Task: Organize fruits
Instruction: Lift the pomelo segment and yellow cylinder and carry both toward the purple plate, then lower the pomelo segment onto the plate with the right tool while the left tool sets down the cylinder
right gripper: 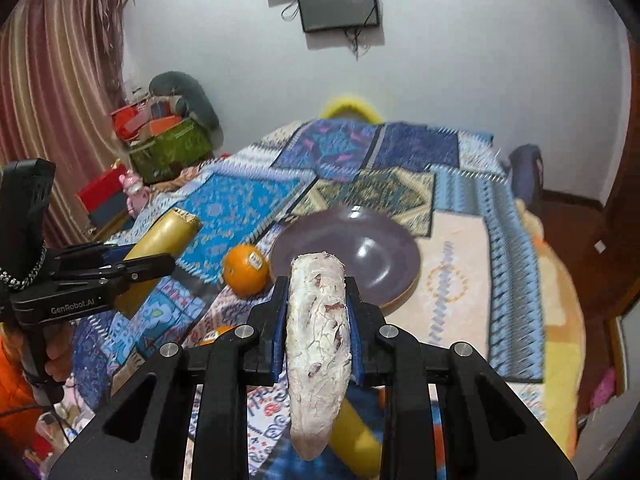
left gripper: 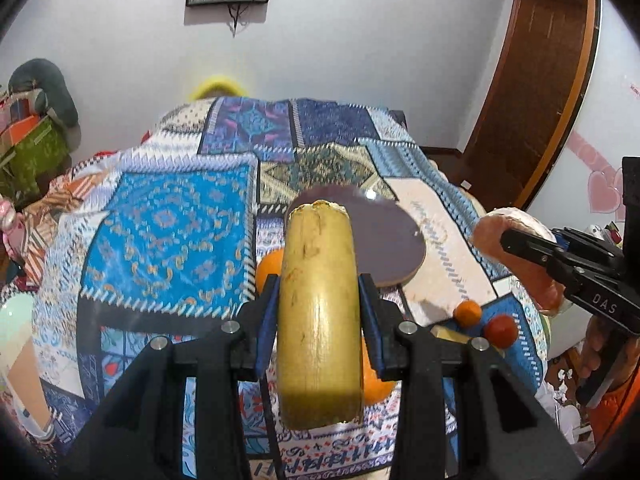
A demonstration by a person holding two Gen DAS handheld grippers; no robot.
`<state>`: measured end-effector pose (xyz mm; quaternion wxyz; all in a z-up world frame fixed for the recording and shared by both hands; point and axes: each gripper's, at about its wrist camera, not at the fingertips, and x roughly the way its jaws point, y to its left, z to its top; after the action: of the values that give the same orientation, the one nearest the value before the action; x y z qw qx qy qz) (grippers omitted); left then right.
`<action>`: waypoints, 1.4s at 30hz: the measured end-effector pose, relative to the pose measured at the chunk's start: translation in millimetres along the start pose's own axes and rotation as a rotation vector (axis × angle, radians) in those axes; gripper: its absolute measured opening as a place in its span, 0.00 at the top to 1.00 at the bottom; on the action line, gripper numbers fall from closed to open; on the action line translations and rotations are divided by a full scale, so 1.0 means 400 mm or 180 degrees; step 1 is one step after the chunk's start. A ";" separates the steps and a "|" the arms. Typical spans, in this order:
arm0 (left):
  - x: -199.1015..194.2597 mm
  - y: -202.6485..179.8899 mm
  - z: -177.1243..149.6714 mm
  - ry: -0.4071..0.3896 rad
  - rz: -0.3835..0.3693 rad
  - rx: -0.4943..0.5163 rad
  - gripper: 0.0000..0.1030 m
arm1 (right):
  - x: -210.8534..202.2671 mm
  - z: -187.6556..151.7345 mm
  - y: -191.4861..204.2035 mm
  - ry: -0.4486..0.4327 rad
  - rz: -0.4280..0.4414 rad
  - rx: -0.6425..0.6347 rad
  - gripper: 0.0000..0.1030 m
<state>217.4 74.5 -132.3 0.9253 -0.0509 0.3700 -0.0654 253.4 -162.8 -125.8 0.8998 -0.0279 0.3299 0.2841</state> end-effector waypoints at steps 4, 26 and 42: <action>0.002 -0.016 0.032 -0.0073 0.0017 0.0014 0.63 | -0.015 0.022 -0.028 -0.0116 -0.0061 0.0044 0.78; 0.221 -0.027 0.154 0.0053 0.0091 0.0027 0.63 | 0.103 0.079 -0.142 -0.0138 -0.0261 0.0154 0.78; 0.422 -0.031 0.162 0.0476 0.0148 0.0053 0.63 | 0.269 0.099 -0.159 0.0169 -0.0240 -0.0043 0.78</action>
<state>382.4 38.3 -198.1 0.8968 -0.0296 0.4386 -0.0506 376.8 -153.4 -169.2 0.9006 -0.0539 0.3504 0.2514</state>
